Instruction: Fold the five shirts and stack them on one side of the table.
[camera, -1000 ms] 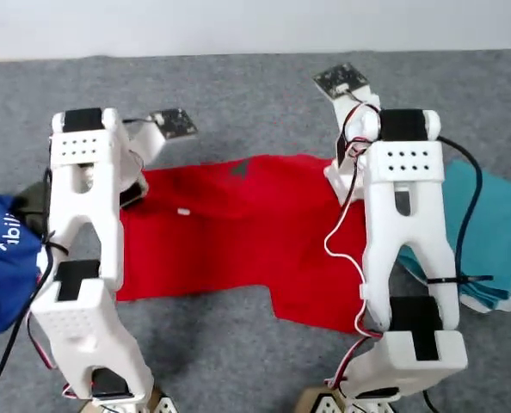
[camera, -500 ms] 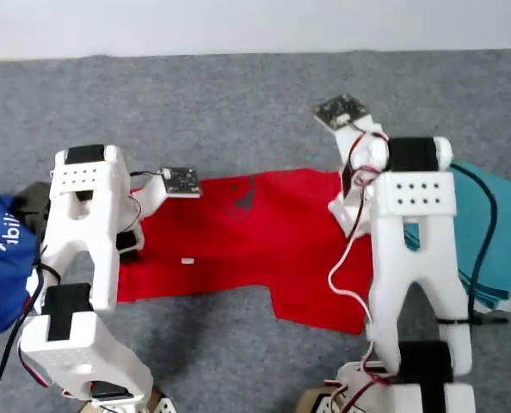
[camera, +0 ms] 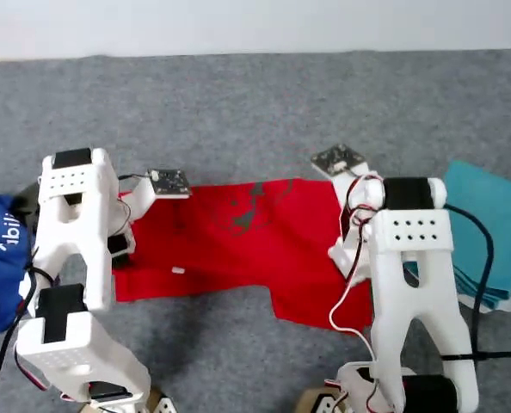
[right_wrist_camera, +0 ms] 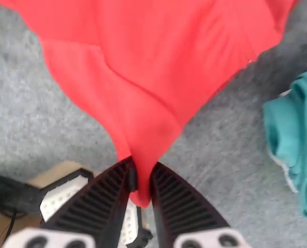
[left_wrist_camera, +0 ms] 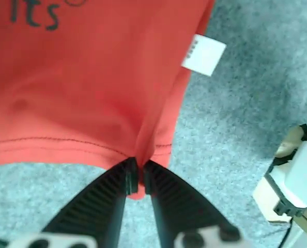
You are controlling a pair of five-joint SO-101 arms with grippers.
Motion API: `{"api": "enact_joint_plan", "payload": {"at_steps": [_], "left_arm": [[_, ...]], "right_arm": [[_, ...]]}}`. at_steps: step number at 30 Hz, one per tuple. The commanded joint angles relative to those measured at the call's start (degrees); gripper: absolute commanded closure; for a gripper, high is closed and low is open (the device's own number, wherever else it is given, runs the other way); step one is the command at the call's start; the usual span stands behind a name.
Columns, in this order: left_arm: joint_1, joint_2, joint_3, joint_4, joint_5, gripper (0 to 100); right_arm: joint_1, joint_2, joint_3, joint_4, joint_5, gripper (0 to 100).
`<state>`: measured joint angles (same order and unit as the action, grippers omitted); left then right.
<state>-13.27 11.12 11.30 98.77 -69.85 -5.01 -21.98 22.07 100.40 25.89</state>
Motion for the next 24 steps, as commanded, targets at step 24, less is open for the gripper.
{"api": "enact_joint_plan", "payload": {"at_steps": [24], "left_arm": [[1.3, -2.8, -12.9, -9.5, 21.0, 96]], "right_arm": [[4.8, 7.1, -4.5, -32.4, 0.2, 86.8]]}}
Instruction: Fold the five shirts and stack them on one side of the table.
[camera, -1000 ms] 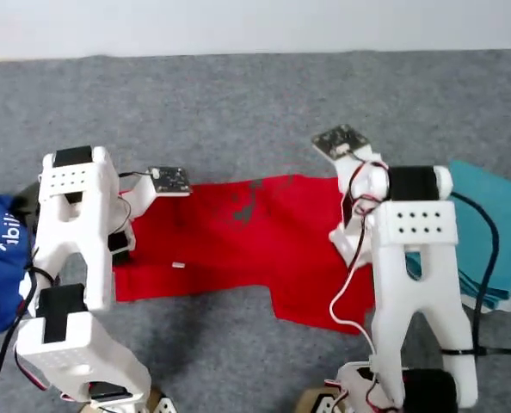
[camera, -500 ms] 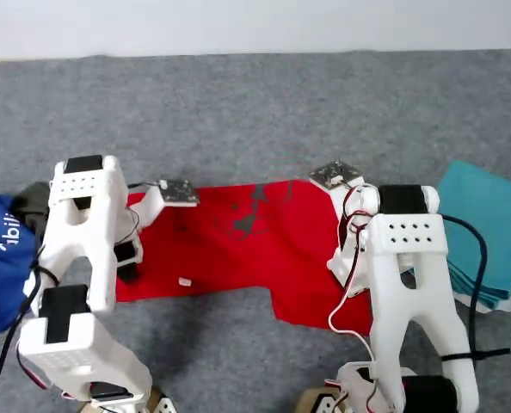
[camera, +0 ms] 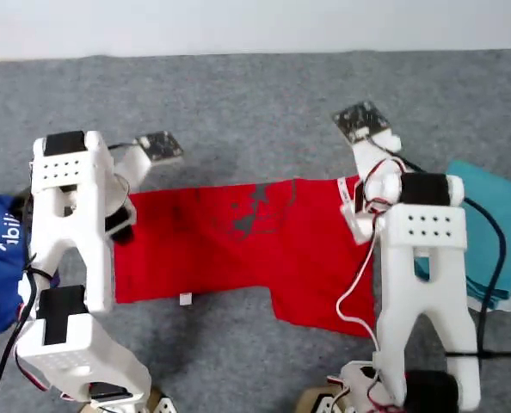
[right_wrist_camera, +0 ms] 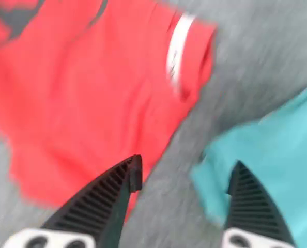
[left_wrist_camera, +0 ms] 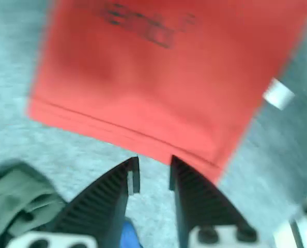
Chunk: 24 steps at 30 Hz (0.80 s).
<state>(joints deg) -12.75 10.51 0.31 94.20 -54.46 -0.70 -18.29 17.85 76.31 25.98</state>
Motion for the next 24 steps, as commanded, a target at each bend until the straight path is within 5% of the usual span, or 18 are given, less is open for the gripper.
{"api": "enact_joint_plan", "payload": {"at_steps": [1, 3, 7, 14, 24], "left_arm": [[1.2, -2.2, -1.5, -6.5, 7.6, 98], [2.2, -2.2, -0.1, -9.1, 12.6, 100], [3.5, -2.2, 5.4, -16.1, 19.6, 99], [4.1, -2.2, 16.7, -27.4, 21.5, 99], [4.0, -2.7, 20.4, -30.1, 21.3, 99]], "right_arm": [[0.4, 5.7, -0.2, -10.9, 0.1, 91.8], [-0.2, 9.9, -0.3, -15.5, 0.1, 99.7], [-1.5, 18.0, -0.4, -22.5, 0.0, 97.4], [-1.9, 30.0, -1.1, -36.5, 0.4, 98.8], [0.8, 43.8, -19.7, -33.7, 0.4, 98.8]]}}
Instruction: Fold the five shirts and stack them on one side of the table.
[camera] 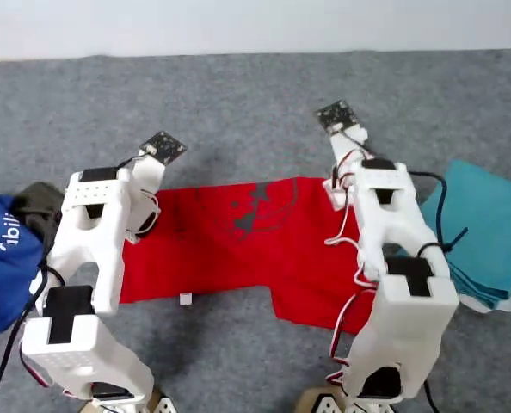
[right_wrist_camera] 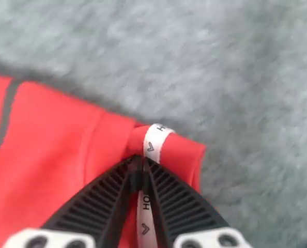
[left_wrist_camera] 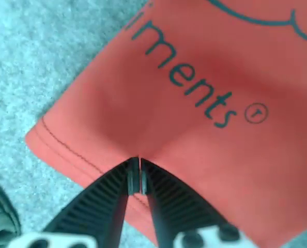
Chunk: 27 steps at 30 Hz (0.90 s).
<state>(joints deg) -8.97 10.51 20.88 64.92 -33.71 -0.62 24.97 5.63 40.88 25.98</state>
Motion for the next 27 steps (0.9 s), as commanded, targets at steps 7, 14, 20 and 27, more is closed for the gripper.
{"api": "enact_joint_plan", "payload": {"at_steps": [7, 14, 20, 27], "left_arm": [[0.5, -4.2, -2.1, 3.8, 0.6, 99], [3.7, -13.8, -5.4, 8.8, 0.9, 99], [12.3, -21.5, -5.3, 10.7, 9.8, 93], [30.1, -22.1, -5.1, 8.6, 15.1, 94]], "right_arm": [[-0.3, -1.2, -15.0, 13.3, 0.1, 98.4], [-4.3, -9.4, -15.3, 23.8, 0.0, 98.3], [-3.9, -20.2, -15.3, 29.1, -0.5, 98.8], [5.3, -32.0, -15.3, 33.6, -7.5, 98.9]]}}
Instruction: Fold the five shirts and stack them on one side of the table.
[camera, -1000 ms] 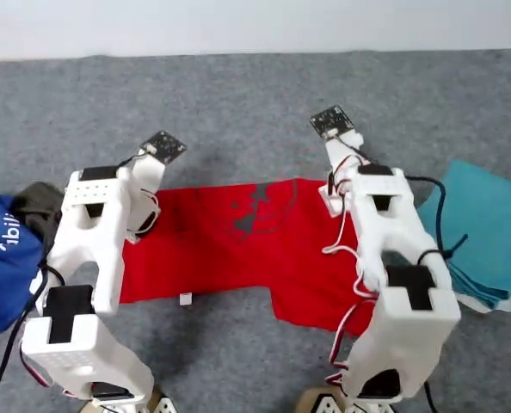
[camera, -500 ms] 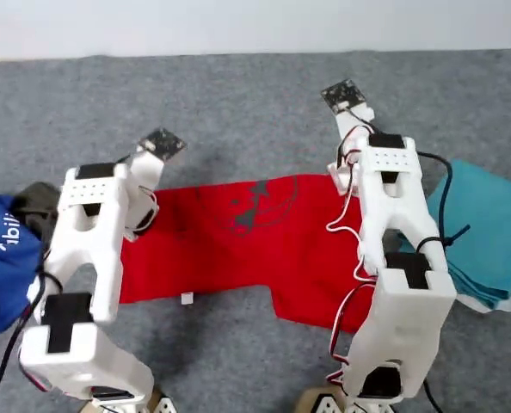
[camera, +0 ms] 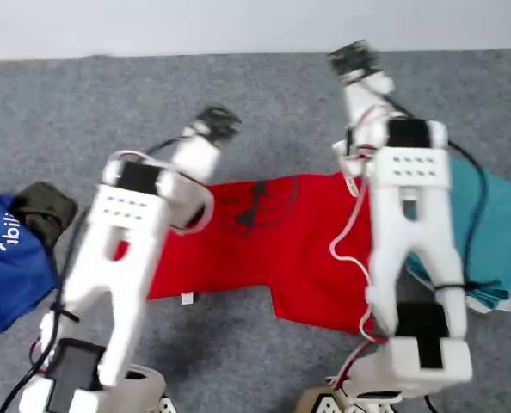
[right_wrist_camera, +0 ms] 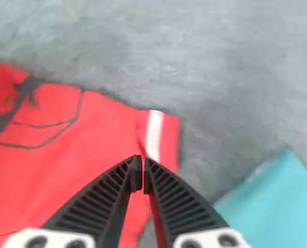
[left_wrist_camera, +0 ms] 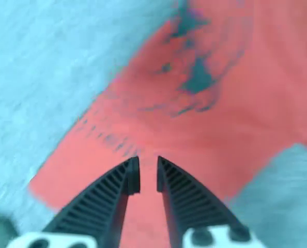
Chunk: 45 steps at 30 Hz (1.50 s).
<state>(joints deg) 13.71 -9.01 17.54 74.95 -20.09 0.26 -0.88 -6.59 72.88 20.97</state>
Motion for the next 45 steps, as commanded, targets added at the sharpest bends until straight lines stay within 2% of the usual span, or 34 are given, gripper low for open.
{"api": "enact_joint_plan", "payload": {"at_steps": [1, 5, 9, 14, 18, 23, 32, 38, 45], "left_arm": [[9.7, -2.4, -1.7, -2.1, 1.5, 94], [16.8, 2.3, -2.2, -5.5, 1.4, 96], [23.0, 9.7, -4.4, -5.2, 1.4, 96], [30.9, 17.4, -9.7, -0.9, 1.1, 95], [35.7, 21.8, -12.9, 1.8, 1.4, 86], [40.9, 25.1, -15.4, 4.6, 1.4, 83], [41.4, 34.4, -17.6, 3.3, 1.3, 80], [37.3, 39.4, -23.3, 3.1, 1.4, 81], [37.5, 41.8, -24.8, 3.3, 1.1, 93]], "right_arm": [[6.5, -7.4, -3.1, 2.2, -3.2, 98.9], [16.1, -10.8, -3.1, 4.7, -6.4, 98.9], [24.6, -12.9, -3.0, 8.3, -10.1, 98.9], [31.7, -13.9, -3.0, 13.3, -10.2, 98.9], [36.8, -15.9, -3.0, 15.6, -10.0, 98.9], [40.6, -18.2, -3.0, 18.5, -10.0, 98.9], [42.2, -21.3, -3.0, 22.1, -10.0, 98.9], [42.2, -24.0, -3.0, 22.8, -10.0, 98.9], [42.1, -24.7, -3.0, 24.0, -10.0, 98.9]]}}
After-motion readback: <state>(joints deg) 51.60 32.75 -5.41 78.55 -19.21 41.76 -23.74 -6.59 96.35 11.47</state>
